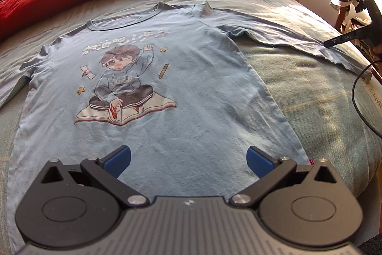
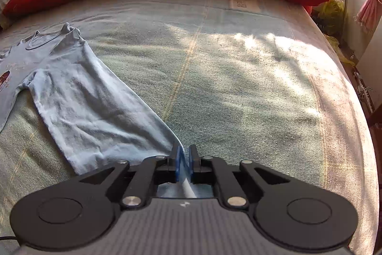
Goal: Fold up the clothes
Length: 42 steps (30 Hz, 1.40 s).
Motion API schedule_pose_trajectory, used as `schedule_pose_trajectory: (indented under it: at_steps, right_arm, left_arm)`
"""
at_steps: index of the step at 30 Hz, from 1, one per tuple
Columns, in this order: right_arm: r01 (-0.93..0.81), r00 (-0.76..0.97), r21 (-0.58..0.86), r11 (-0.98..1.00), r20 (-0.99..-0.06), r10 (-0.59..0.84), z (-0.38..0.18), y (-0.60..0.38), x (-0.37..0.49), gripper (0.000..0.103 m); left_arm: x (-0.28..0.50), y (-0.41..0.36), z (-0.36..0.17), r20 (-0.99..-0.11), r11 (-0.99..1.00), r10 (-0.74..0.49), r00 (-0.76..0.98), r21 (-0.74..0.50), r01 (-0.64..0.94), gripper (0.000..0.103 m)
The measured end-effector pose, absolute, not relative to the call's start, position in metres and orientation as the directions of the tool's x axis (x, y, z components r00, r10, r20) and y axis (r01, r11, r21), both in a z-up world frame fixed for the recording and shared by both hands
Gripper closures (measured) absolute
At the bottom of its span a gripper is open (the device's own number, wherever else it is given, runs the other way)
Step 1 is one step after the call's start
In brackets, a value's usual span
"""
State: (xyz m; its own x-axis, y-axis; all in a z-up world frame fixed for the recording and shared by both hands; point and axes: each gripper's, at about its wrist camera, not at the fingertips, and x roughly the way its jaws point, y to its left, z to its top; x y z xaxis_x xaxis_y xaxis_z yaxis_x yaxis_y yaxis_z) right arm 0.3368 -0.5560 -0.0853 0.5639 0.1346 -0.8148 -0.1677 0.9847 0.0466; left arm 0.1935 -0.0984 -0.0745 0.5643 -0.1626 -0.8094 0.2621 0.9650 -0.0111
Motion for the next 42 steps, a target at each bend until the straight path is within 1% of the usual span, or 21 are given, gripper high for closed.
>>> schedule_pose_trajectory:
  at_steps: [1, 3, 4, 6, 9, 12, 17, 18, 20, 23, 27, 29, 30, 33, 34, 35, 36, 37, 39, 41, 42]
  right_arm:
    - [-0.165, 0.572, 0.048, 0.985, -0.809, 0.135, -0.082, -0.557, 0.333, 0.084]
    - [-0.166, 0.597, 0.071, 0.984, -0.787, 0.157, -0.072, -0.563, 0.323, 0.080]
    - [-0.153, 0.606, 0.069, 0.986, -0.781, 0.149, -0.066, -0.569, 0.317, 0.075]
    - [-0.134, 0.605, 0.058, 0.989, -0.786, 0.128, -0.062, -0.580, 0.308, 0.071]
    - [-0.093, 0.583, 0.045, 0.995, -0.807, 0.091, -0.067, -0.598, 0.292, 0.071]
    - [-0.064, 0.568, 0.060, 0.996, -0.818, 0.086, -0.075, -0.609, 0.279, 0.070]
    - [-0.075, 0.547, 0.042, 0.996, -0.834, 0.076, -0.092, -0.607, 0.266, 0.069]
    - [-0.075, 0.549, 0.037, 0.997, -0.833, 0.072, -0.092, -0.605, 0.266, 0.070]
    - [-0.085, 0.559, 0.016, 0.996, -0.827, 0.061, -0.090, -0.602, 0.266, 0.101]
    - [-0.072, 0.581, -0.017, 0.997, -0.814, 0.028, -0.082, -0.604, 0.270, 0.102]
    - [-0.012, 0.585, -0.039, 0.999, -0.811, -0.025, -0.079, -0.612, 0.279, 0.102]
    - [0.017, 0.581, -0.056, 0.998, -0.812, -0.056, -0.076, -0.609, 0.281, 0.091]
    - [0.029, 0.597, -0.043, 0.999, -0.800, -0.052, -0.072, -0.607, 0.281, 0.083]
    - [-0.036, 0.627, 0.020, 0.999, -0.778, 0.038, -0.055, -0.575, 0.292, 0.073]
    - [-0.084, 0.629, 0.048, 0.995, -0.772, 0.090, -0.049, -0.556, 0.302, 0.067]
    - [-0.118, 0.626, 0.085, 0.989, -0.767, 0.141, -0.046, -0.541, 0.311, 0.063]
    - [-0.145, 0.618, 0.129, 0.981, -0.763, 0.192, -0.044, -0.526, 0.322, 0.056]
    - [-0.163, 0.603, 0.188, 0.968, -0.758, 0.249, -0.046, -0.510, 0.338, 0.054]
    - [-0.195, 0.569, 0.305, 0.932, -0.739, 0.361, -0.048, -0.477, 0.370, 0.053]
    - [-0.223, 0.539, 0.401, 0.888, -0.708, 0.456, -0.053, -0.454, 0.394, 0.045]
    - [-0.226, 0.524, 0.438, 0.870, -0.698, 0.488, -0.058, -0.443, 0.406, 0.038]
  left_arm:
    - [0.193, -0.097, -0.074, -0.809, 0.965, -0.163, 0.565, -0.012, 0.260, 0.001]
    - [0.193, -0.095, -0.073, -0.807, 0.966, -0.163, 0.567, -0.014, 0.256, 0.001]
    - [0.193, -0.094, -0.073, -0.806, 0.967, -0.162, 0.569, -0.015, 0.255, 0.001]
    - [0.193, -0.094, -0.073, -0.804, 0.966, -0.166, 0.571, -0.017, 0.257, 0.001]
    - [0.191, -0.097, -0.073, -0.804, 0.963, -0.178, 0.568, -0.024, 0.269, 0.001]
    - [0.189, -0.101, -0.073, -0.804, 0.959, -0.184, 0.566, -0.021, 0.282, 0.001]
    - [0.189, -0.106, -0.071, -0.803, 0.955, -0.190, 0.565, -0.018, 0.296, 0.001]
    - [0.189, -0.106, -0.071, -0.804, 0.955, -0.190, 0.564, -0.017, 0.297, 0.001]
    - [0.188, -0.107, -0.072, -0.806, 0.955, -0.183, 0.563, -0.010, 0.295, 0.001]
    - [0.187, -0.106, -0.072, -0.806, 0.956, -0.179, 0.564, -0.008, 0.292, 0.001]
    - [0.187, -0.105, -0.071, -0.805, 0.957, -0.181, 0.565, -0.011, 0.291, 0.001]
    - [0.187, -0.104, -0.071, -0.806, 0.956, -0.183, 0.563, -0.013, 0.293, 0.001]
    - [0.187, -0.104, -0.071, -0.806, 0.956, -0.182, 0.564, -0.012, 0.293, 0.001]
    - [0.189, -0.103, -0.071, -0.803, 0.957, -0.179, 0.569, -0.009, 0.288, 0.001]
    - [0.190, -0.102, -0.071, -0.803, 0.958, -0.179, 0.569, -0.010, 0.287, 0.001]
    - [0.191, -0.102, -0.071, -0.803, 0.958, -0.178, 0.568, -0.009, 0.286, 0.001]
    - [0.192, -0.100, -0.070, -0.803, 0.959, -0.171, 0.571, -0.002, 0.284, 0.001]
    - [0.193, -0.099, -0.069, -0.802, 0.959, -0.165, 0.573, 0.005, 0.282, 0.001]
    - [0.195, -0.095, -0.067, -0.802, 0.962, -0.149, 0.578, 0.018, 0.274, 0.001]
    - [0.198, -0.088, -0.066, -0.803, 0.965, -0.135, 0.581, 0.028, 0.262, 0.001]
    - [0.200, -0.085, -0.066, -0.803, 0.966, -0.128, 0.582, 0.031, 0.256, 0.001]
